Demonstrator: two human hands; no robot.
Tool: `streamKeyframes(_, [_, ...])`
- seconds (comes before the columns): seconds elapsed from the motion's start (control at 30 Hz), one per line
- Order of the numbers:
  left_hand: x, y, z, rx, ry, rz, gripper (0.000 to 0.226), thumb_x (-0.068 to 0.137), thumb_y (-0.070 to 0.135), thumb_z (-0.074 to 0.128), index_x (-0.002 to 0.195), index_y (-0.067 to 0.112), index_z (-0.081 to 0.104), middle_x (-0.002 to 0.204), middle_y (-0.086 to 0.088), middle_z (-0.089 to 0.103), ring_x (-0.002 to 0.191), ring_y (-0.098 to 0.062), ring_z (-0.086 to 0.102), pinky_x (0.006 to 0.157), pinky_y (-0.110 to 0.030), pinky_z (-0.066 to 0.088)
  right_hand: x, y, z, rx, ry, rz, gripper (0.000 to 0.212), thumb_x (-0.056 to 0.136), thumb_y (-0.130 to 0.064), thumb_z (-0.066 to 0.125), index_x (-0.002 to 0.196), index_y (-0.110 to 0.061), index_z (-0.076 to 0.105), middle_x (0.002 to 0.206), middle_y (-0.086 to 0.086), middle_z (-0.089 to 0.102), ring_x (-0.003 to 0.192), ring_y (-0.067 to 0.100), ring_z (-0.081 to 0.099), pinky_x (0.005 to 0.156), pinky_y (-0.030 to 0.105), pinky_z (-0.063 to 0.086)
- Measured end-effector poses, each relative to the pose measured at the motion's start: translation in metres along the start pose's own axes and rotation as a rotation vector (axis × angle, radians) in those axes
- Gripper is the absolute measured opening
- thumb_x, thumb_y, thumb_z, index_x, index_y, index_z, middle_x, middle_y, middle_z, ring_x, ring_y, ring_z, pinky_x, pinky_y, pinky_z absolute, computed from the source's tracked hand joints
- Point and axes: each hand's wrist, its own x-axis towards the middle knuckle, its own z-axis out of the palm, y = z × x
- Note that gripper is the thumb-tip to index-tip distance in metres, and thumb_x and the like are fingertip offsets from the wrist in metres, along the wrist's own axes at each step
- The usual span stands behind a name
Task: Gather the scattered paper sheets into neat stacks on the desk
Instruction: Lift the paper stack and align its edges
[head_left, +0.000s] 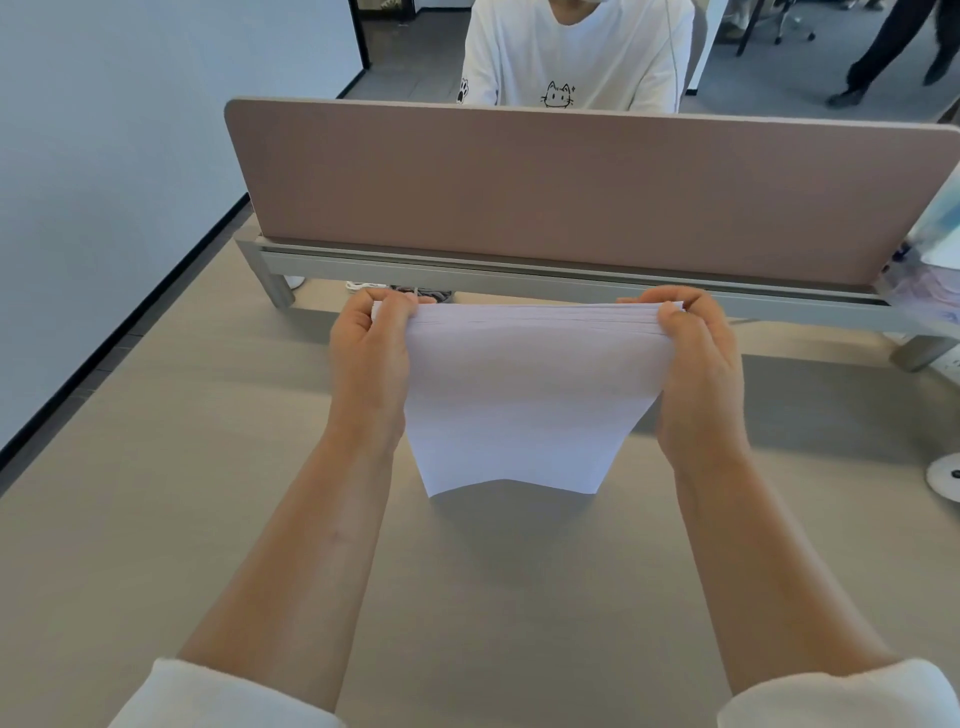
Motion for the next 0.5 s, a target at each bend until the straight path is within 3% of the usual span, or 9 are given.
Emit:
streamKeyframes(0.07, [0.0001, -0.0001, 0.0, -0.015, -0.004, 0.002, 0.016, 0.084, 0.011, 0.049, 0.069, 0.017, 0.05, 0.08, 0.002, 0.063, 0.058, -0.004, 0.054, 0.046, -0.007, 0.039, 0.0006, 0.0003, 0.0002, -0.016, -0.015, 0.011, 0.016, 0.077, -0.026, 0.042, 0.08, -0.024, 0.057, 0.079, -0.005, 0.062, 0.06, 0.005, 0.054, 0.052, 0.014, 0.043])
streamKeyframes(0.17, [0.0006, -0.0002, -0.0001, 0.011, -0.014, -0.001, 0.009, 0.07, 0.022, 0.051, 0.065, 0.017, 0.045, 0.066, 0.006, 0.051, 0.049, -0.001, 0.045, 0.042, -0.008, 0.033, -0.0002, 0.0015, 0.0009, -0.046, 0.005, 0.033, 0.016, 0.077, -0.029, 0.042, 0.073, -0.02, 0.055, 0.07, -0.004, 0.054, 0.056, 0.007, 0.049, 0.05, 0.015, 0.04])
streamKeyframes(0.23, [0.0023, -0.001, -0.0006, 0.015, -0.006, -0.009, 0.022, 0.075, 0.022, 0.055, 0.062, 0.018, 0.038, 0.06, 0.007, 0.041, 0.046, -0.003, 0.039, 0.041, -0.011, 0.029, 0.0, 0.0013, 0.0009, -0.038, 0.053, 0.065, 0.025, 0.081, -0.034, 0.045, 0.067, -0.014, 0.049, 0.065, 0.001, 0.043, 0.056, 0.012, 0.041, 0.052, 0.02, 0.034])
streamKeyframes(0.3, [0.0023, -0.0021, -0.0015, 0.017, -0.001, -0.007, 0.032, 0.084, 0.019, 0.058, 0.059, 0.018, 0.038, 0.062, 0.005, 0.048, 0.049, -0.005, 0.042, 0.043, -0.011, 0.031, 0.0012, -0.0003, 0.0013, -0.039, 0.073, 0.096, 0.034, 0.087, -0.036, 0.047, 0.067, -0.01, 0.056, 0.064, 0.002, 0.049, 0.055, 0.014, 0.045, 0.052, 0.019, 0.037])
streamKeyframes(0.4, [0.0033, -0.0036, -0.0027, 0.042, -0.017, 0.003, 0.019, 0.073, 0.024, 0.059, 0.061, 0.019, 0.046, 0.078, 0.001, 0.059, 0.062, -0.009, 0.049, 0.045, -0.01, 0.036, 0.0047, -0.003, 0.003, -0.049, 0.072, 0.062, 0.022, 0.09, -0.017, 0.043, 0.075, -0.015, 0.06, 0.071, -0.008, 0.067, 0.061, 0.007, 0.055, 0.053, 0.015, 0.044])
streamKeyframes(0.5, [0.0035, -0.0016, -0.0021, 0.02, -0.021, -0.019, 0.014, 0.069, 0.025, 0.057, 0.071, 0.012, 0.053, 0.073, 0.005, 0.059, 0.059, -0.007, 0.05, 0.044, -0.009, 0.036, 0.0068, -0.0055, 0.0039, -0.019, 0.062, 0.031, 0.029, 0.089, -0.003, 0.035, 0.073, -0.017, 0.055, 0.075, -0.006, 0.069, 0.065, 0.007, 0.057, 0.052, 0.012, 0.044])
